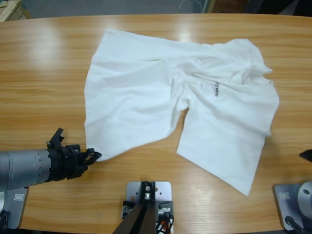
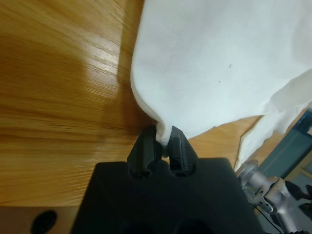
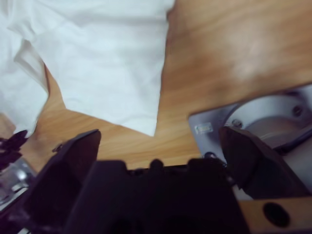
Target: Fold clothes
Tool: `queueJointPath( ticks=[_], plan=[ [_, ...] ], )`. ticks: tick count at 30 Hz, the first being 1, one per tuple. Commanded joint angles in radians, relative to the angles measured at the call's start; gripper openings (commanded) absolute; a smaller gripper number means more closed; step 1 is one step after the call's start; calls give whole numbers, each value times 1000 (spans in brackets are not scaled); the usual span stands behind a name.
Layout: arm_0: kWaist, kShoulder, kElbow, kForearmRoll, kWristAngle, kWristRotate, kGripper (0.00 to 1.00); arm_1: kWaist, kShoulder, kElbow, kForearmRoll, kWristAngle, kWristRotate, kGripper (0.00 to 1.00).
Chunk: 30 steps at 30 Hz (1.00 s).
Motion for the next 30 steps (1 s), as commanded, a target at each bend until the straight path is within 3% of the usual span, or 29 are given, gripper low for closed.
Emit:
queueJointPath(
  ticks=[1, 7, 12, 16, 24, 30],
  plan=[
    [-10, 21, 41, 13, 7, 10, 0, 12, -88, 74, -90, 52, 102, 950],
    [-10, 22, 40, 15, 5, 12, 0, 38, 3, 95, -182, 64, 88, 977],
    [-10, 32, 37, 15, 3, 12, 0, 229, 168, 60, -299, 22, 122, 1000],
    [-16, 11, 51, 25, 3, 10, 0, 246, 136, 63, -278, -1, 139, 1000],
    [-22, 4, 38, 37, -3, 12, 0, 429, 89, 146, -313, -16, 388, 1000],
    [-22, -34, 39, 63, -5, 12, 0, 622, 253, 146, -428, -76, 551, 996]
  ],
)
